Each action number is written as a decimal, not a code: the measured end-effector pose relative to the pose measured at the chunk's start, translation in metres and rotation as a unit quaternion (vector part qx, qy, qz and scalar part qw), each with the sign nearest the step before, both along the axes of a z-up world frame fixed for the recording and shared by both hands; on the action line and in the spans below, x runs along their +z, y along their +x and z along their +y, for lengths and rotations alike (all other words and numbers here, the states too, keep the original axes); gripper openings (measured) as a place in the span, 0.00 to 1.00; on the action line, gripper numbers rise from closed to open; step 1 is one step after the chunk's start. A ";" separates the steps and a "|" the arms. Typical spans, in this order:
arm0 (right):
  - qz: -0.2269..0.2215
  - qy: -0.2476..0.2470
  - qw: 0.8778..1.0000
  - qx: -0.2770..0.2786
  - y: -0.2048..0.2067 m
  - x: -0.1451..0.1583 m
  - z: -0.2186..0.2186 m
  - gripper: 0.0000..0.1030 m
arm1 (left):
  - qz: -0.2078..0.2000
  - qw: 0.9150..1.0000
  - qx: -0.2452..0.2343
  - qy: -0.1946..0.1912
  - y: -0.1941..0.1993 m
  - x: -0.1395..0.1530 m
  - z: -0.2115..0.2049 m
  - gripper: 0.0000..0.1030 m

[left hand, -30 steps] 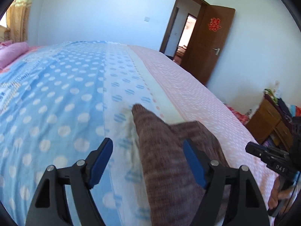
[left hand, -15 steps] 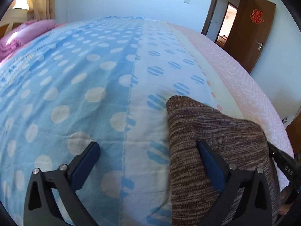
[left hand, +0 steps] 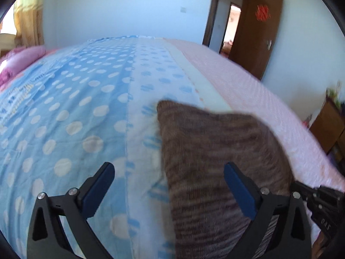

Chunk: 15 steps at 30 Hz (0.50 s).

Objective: Fold small clothes

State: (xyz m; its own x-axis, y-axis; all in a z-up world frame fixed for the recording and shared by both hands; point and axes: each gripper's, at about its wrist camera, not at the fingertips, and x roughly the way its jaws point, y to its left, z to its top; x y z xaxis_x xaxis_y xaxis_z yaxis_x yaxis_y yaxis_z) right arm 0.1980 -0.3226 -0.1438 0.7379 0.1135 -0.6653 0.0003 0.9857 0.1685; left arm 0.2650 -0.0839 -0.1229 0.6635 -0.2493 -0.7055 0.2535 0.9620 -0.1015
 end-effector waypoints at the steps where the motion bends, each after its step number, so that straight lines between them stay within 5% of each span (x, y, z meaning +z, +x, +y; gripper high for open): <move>1: 0.005 0.003 1.000 -0.002 0.000 0.000 -0.002 0.00 | 0.008 1.000 -0.001 0.025 -0.002 -0.011 -0.006 1.00; 10: -0.002 -0.002 1.000 -0.009 0.001 0.001 -0.003 0.01 | 0.037 0.999 0.001 0.025 0.004 -0.023 -0.003 1.00; 15: -0.013 0.054 0.998 -0.032 -0.004 0.003 -0.020 0.02 | 0.039 0.999 0.003 0.020 0.003 -0.023 -0.003 1.00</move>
